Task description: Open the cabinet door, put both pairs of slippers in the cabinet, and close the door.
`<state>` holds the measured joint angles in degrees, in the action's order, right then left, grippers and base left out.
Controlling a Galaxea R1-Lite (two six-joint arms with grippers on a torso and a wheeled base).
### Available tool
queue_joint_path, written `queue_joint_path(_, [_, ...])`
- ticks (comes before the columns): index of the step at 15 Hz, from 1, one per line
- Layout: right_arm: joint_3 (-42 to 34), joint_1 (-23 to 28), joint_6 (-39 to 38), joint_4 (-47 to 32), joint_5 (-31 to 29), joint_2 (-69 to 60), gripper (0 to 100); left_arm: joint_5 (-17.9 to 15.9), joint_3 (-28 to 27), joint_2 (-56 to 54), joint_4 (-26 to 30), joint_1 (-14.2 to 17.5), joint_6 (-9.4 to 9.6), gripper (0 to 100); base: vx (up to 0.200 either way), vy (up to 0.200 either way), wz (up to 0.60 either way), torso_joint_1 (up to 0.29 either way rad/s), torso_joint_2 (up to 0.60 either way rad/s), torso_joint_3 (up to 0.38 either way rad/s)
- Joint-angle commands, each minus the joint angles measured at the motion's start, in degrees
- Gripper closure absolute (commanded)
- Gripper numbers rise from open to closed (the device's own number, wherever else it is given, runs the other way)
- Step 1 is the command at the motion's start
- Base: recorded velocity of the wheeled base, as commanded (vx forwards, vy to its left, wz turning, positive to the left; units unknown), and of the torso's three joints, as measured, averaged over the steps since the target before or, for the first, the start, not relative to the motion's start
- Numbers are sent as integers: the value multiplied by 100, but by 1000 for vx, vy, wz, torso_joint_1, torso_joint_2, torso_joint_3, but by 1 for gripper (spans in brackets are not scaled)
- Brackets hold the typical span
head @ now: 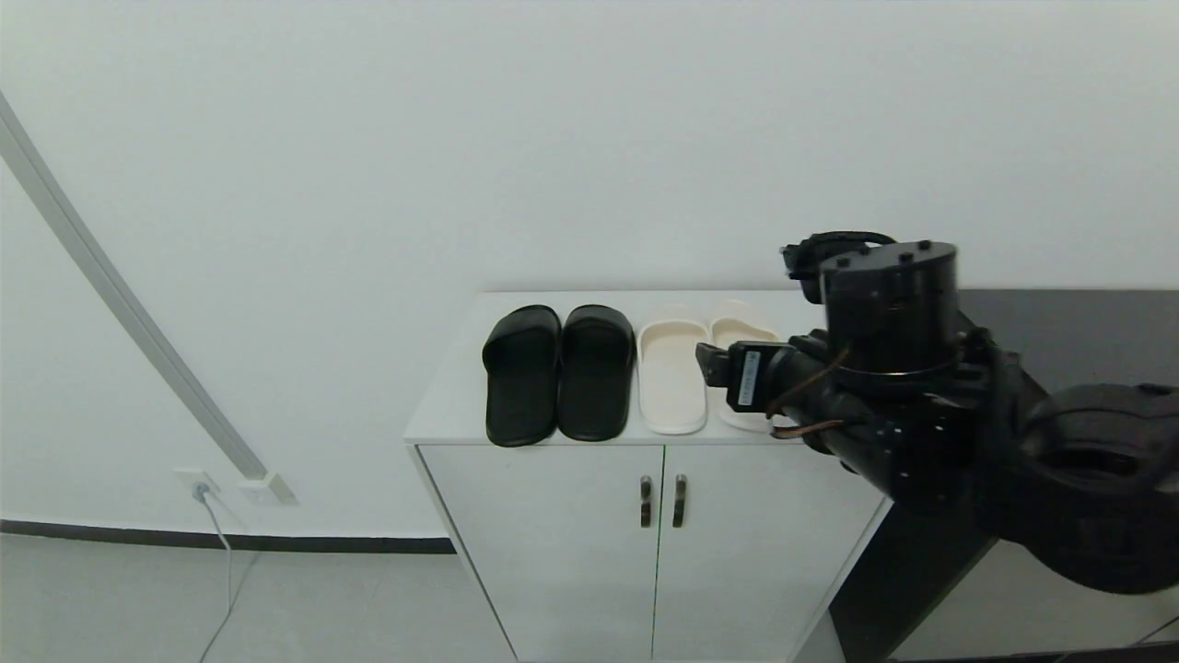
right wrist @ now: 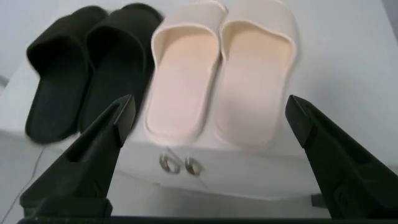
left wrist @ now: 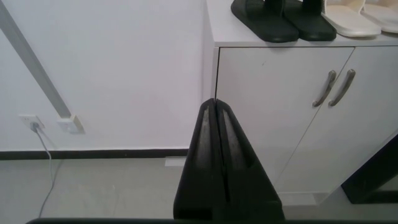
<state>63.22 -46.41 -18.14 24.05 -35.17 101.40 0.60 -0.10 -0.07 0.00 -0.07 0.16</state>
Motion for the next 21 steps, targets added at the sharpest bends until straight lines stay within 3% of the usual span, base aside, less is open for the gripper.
queue_joint_path(1, [841,79,30,3,-254,1083,0,2,1,7,0,-1,2,100,0,0,0,0,0,0])
queue_joint_path(8, [1957,616,434,12,-447,2217,0,2,1,7,0,-1,-16,100,0,0,0,0,0,0])
queue_joint_path(21, [3478,993,874,21,-130,3263,0,11,1,7,0,-1,-25,100,0,0,0,0,0,0])
